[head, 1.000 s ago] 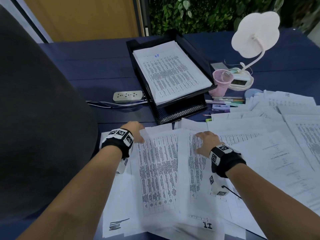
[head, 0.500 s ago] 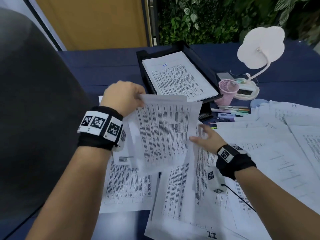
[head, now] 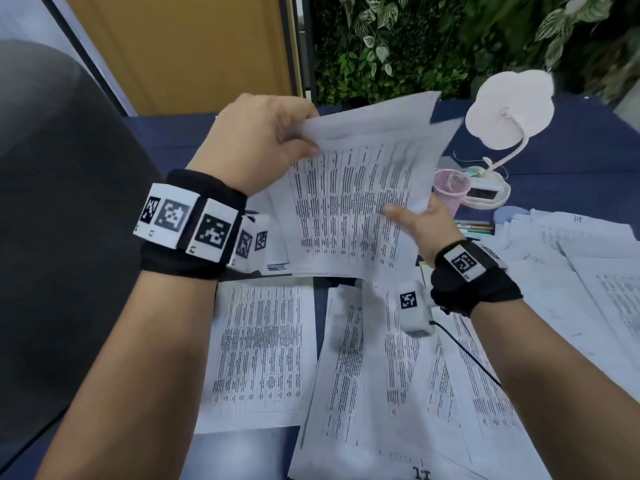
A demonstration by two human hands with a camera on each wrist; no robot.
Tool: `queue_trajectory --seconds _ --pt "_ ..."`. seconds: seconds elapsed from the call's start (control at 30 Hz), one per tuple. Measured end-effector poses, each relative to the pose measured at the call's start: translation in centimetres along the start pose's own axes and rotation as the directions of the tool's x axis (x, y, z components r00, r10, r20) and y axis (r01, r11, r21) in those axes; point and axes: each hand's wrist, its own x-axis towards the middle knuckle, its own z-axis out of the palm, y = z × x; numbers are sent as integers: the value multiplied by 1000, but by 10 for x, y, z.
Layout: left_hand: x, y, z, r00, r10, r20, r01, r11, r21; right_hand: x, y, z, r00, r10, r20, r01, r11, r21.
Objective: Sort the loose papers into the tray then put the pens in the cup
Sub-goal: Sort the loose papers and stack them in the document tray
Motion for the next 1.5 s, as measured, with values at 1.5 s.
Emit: queue_trajectory --seconds 1.5 --pt "-117 -106 232 587 -658 471 748 663 -7 -10 63 -45 965 184 -186 -214 965 -154"
